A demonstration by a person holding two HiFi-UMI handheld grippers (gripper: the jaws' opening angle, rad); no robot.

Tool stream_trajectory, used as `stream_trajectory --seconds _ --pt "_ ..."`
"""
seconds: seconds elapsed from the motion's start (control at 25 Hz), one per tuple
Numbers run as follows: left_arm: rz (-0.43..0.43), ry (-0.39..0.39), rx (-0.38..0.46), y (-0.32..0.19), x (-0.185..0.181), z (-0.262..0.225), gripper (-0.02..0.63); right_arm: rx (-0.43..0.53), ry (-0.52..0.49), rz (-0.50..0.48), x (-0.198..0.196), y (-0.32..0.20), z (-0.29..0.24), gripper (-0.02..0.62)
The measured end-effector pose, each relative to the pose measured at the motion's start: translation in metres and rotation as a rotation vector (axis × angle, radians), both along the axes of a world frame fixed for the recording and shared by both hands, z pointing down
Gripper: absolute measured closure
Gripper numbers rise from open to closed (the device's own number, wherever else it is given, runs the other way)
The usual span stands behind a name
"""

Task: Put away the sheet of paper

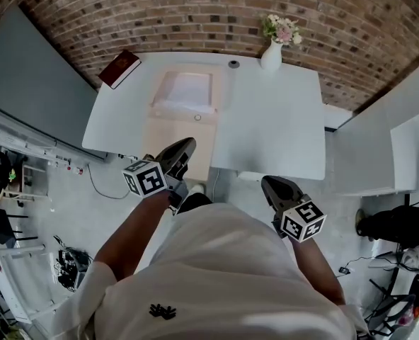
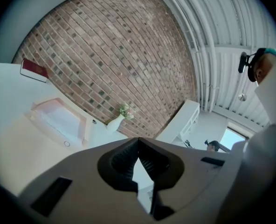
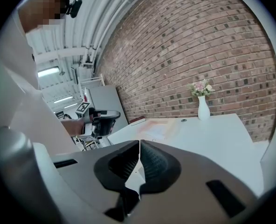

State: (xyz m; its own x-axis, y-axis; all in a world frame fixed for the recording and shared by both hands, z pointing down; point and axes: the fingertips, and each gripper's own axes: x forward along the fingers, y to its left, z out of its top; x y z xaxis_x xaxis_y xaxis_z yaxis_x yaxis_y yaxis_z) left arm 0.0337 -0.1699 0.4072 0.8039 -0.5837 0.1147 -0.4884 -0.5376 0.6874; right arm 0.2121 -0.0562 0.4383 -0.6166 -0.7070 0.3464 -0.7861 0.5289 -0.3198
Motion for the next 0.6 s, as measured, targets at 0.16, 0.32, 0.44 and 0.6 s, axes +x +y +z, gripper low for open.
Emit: stream_trajectory --seconds 0.16,0.32,0.44,0.6 --pt "0.129 -0.128 0.063 0.029 0.012 0.007 0.581 0.012 0.021 -0.011 -0.008 0.009 -0.006 0.565" --pt "0.222 -0.187 0.109 0.053 0.024 0.01 0.581 0.017 0.032 -0.014 -0.012 0.015 -0.009 0.566" --pt "0.265 -0.207 0.13 0.065 0.031 0.011 0.581 0.023 0.039 -0.019 -0.014 0.019 -0.01 0.566" --pt "0.283 -0.206 0.145 0.074 0.036 0.009 0.581 0.033 0.038 -0.016 -0.016 0.023 -0.014 0.566"
